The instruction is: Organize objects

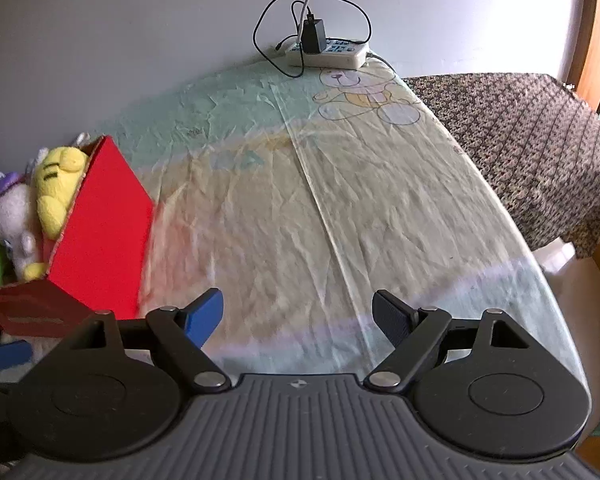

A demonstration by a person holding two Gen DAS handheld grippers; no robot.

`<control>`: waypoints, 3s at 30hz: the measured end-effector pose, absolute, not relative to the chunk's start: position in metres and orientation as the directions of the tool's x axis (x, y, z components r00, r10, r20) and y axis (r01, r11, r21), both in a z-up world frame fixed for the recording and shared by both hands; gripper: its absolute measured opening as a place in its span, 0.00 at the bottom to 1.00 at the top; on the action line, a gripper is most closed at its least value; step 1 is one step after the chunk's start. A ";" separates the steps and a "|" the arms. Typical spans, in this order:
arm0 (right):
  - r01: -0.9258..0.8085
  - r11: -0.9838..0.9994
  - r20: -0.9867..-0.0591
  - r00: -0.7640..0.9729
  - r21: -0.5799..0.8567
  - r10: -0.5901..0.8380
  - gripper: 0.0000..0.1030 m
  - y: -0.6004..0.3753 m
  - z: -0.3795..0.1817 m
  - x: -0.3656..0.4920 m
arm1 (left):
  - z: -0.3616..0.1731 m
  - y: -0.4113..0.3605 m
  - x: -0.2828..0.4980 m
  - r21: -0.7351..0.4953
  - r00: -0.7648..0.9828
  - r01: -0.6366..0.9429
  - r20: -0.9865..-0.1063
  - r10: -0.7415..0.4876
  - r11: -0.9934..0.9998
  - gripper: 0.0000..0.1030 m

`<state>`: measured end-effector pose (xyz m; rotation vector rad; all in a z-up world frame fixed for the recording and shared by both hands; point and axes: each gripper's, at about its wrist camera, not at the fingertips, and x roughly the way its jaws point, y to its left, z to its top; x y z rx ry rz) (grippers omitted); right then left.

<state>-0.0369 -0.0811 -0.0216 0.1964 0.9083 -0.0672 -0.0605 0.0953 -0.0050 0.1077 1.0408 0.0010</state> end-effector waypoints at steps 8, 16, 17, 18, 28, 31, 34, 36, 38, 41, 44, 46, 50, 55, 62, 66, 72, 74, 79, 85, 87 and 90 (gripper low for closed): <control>0.135 0.986 -0.805 0.594 0.102 0.002 0.81 -0.067 -0.020 -0.030 | -0.009 0.098 -0.058 0.120 0.505 0.039 -0.859 0.084 0.992 0.96; 0.130 0.989 -0.795 0.606 0.076 -0.019 0.81 -0.028 -0.005 -0.021 | 0.008 0.133 -0.054 0.103 0.537 0.029 -0.840 0.072 0.994 0.96; 0.129 0.989 -0.794 0.608 0.078 -0.017 0.81 -0.023 -0.003 -0.019 | 0.010 0.139 -0.054 0.108 0.544 0.023 -0.836 0.078 0.994 0.96; 0.126 0.989 -0.792 0.610 0.080 -0.014 0.81 -0.015 -0.001 -0.018 | 0.012 0.145 -0.054 0.111 0.547 0.019 -0.833 0.083 0.994 0.96; 0.116 0.992 -0.777 0.628 0.042 -0.041 0.82 0.043 0.010 -0.013 | 0.022 0.211 -0.048 0.088 0.552 -0.019 -0.829 0.084 0.996 0.96; 0.118 0.992 -0.773 0.632 0.034 -0.048 0.82 0.058 0.012 -0.012 | 0.024 0.228 -0.046 0.086 0.554 -0.018 -0.828 0.081 0.996 0.96; 0.116 0.993 -0.766 0.640 0.032 -0.051 0.82 0.073 0.014 -0.012 | 0.026 0.245 -0.045 0.076 0.559 -0.014 -0.826 0.071 0.997 0.96; 0.114 0.993 -0.765 0.642 0.032 -0.049 0.82 0.082 0.016 -0.012 | 0.027 0.258 -0.044 0.065 0.564 -0.012 -0.823 0.060 0.998 0.96; 0.112 0.993 -0.762 0.646 0.036 -0.046 0.82 0.091 0.018 -0.012 | 0.028 0.268 -0.043 0.067 0.568 -0.013 -0.821 0.062 0.998 0.96; 0.104 0.994 -0.757 0.652 0.029 -0.046 0.82 0.103 0.022 -0.012 | 0.029 0.280 -0.042 0.071 0.570 -0.015 -0.819 0.067 0.997 0.96; 0.096 0.995 -0.754 0.656 0.026 -0.044 0.82 0.112 0.023 -0.012 | 0.032 0.292 -0.041 0.070 0.577 -0.019 -0.814 0.069 0.997 0.96; 0.095 0.995 -0.756 0.654 0.028 -0.041 0.82 0.118 0.023 -0.012 | 0.033 0.298 -0.040 0.072 0.582 -0.019 -0.811 0.069 0.997 0.96; 0.095 0.995 -0.760 0.649 0.036 -0.034 0.82 0.127 0.022 -0.014 | 0.032 0.305 -0.040 0.085 0.582 -0.022 -0.809 0.082 0.996 0.96; 0.087 0.995 -0.761 0.648 0.047 -0.021 0.82 0.133 0.024 -0.013 | 0.029 0.313 -0.038 0.110 0.567 -0.023 -0.817 0.104 0.994 0.96; 0.067 0.996 -0.770 0.638 0.051 -0.004 0.82 0.133 0.027 -0.007 | 0.031 0.316 -0.033 0.109 0.560 -0.037 -0.821 0.111 0.993 0.96; 0.065 0.997 -0.768 0.641 0.050 -0.004 0.82 0.132 0.032 -0.005 | 0.036 0.317 -0.030 0.097 0.555 -0.038 -0.826 0.102 0.995 0.96; 0.057 0.998 -0.770 0.638 0.031 -0.012 0.82 0.132 0.037 -0.006 | 0.043 0.319 -0.025 0.109 0.555 -0.046 -0.824 0.116 0.993 0.96; 0.055 0.998 -0.769 0.640 0.034 -0.009 0.82 0.132 0.038 -0.007 | 0.045 0.320 -0.026 0.102 0.554 -0.048 -0.825 0.111 0.994 0.96; 0.032 0.999 -0.762 0.648 0.025 -0.001 0.82 0.138 0.041 -0.011 | 0.047 0.323 -0.030 0.114 0.558 -0.068 -0.819 0.133 0.991 0.96; 0.011 1.000 -0.755 0.656 0.011 0.001 0.82 0.144 0.042 -0.015 | 0.047 0.327 -0.038 0.106 0.555 -0.078 -0.822 0.131 0.991 0.96; 0.011 1.000 -0.758 0.652 0.010 0.000 0.82 0.145 0.042 -0.017 | 0.047 0.327 -0.041 0.110 0.557 -0.078 -0.819 0.135 0.991 0.96; 0.019 1.000 -0.761 0.649 0.017 0.000 0.82 0.147 0.040 -0.022 | 0.045 0.330 -0.044 0.109 0.554 -0.079 -0.822 0.134 0.991 0.96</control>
